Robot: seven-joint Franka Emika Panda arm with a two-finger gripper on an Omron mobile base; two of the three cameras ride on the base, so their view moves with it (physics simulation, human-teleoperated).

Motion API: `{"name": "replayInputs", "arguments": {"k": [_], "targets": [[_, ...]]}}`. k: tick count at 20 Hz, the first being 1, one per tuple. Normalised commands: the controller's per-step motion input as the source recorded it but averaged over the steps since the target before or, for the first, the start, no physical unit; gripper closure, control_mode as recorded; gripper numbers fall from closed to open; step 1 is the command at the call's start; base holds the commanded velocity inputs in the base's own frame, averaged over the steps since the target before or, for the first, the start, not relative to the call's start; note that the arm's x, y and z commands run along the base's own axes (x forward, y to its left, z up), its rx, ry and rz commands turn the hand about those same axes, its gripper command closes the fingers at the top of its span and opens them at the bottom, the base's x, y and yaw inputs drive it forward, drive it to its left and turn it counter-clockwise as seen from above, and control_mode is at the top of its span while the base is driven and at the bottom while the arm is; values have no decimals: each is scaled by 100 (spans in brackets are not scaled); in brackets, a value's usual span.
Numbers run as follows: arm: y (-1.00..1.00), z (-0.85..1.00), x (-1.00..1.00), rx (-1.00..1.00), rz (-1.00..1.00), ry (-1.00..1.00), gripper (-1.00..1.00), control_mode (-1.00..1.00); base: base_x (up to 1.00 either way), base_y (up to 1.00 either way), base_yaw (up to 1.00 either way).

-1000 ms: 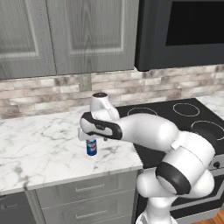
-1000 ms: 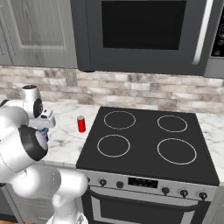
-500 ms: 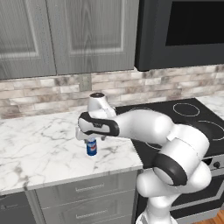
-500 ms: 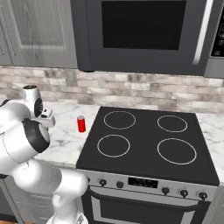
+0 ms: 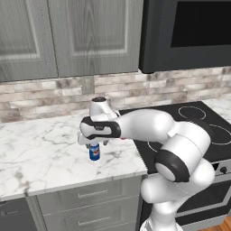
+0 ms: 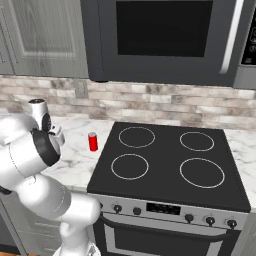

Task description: Four empty soda cans are scattered around the kitchen. Gather all the cans and cluster them next to the stove for recycling.

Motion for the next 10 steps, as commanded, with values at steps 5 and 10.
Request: {"name": "replayInputs", "arguments": {"k": [5,10], "targets": [[3,-21,10,0,0,0,-100,-100,0,0,0],[4,-15,7,0,0,0,-100,-100,0,0,0]]}}
